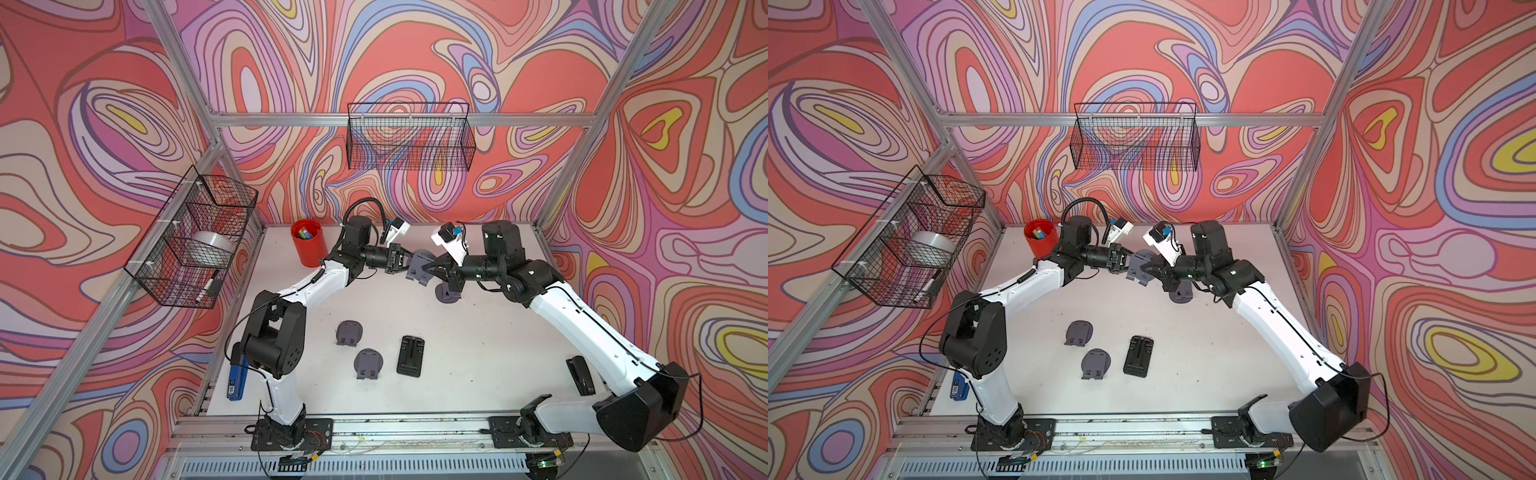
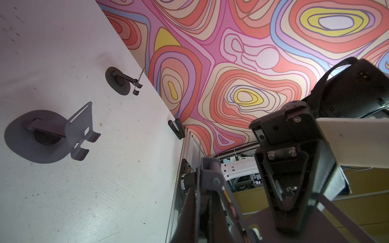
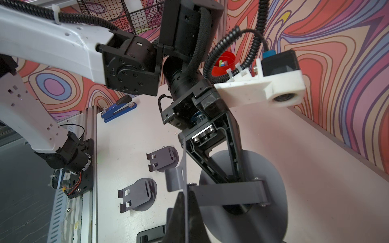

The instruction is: Open the phone stand

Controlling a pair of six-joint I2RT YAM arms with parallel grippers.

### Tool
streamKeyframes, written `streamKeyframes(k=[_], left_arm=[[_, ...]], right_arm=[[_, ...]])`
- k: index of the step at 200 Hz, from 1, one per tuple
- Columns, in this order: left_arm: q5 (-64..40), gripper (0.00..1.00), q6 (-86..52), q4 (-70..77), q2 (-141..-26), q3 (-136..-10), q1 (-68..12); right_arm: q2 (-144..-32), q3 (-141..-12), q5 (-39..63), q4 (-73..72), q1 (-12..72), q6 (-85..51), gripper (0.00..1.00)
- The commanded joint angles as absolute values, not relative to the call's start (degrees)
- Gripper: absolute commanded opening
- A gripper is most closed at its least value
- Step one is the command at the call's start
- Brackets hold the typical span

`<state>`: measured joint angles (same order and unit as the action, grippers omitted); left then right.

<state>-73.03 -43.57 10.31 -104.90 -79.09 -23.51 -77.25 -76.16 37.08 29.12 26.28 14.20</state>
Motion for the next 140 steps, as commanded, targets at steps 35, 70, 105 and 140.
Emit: streamKeyframes(k=[35, 70, 105, 140], left_arm=[[-66.88, 0.0, -46.57, 10.24, -105.13, -79.91, -22.06], [-66.45, 0.0, -47.09, 11.98, -104.75, -78.75, -22.06], [-66.18, 0.0, -47.2, 12.89, -104.79, -78.07, -22.06], [-65.75, 0.0, -47.19, 13.58, -104.71, -77.28, -22.06]], right_arm=[[-76.53, -77.28, 36.22, 32.07, 27.2, 14.07, 0.04], [-76.8, -77.98, 36.02, 32.94, 27.18, 12.57, 0.19], [-77.24, -79.38, 35.58, 34.09, 27.16, 11.42, 0.33], [-78.23, -80.8, 34.91, 34.84, 27.17, 10.64, 0.43]])
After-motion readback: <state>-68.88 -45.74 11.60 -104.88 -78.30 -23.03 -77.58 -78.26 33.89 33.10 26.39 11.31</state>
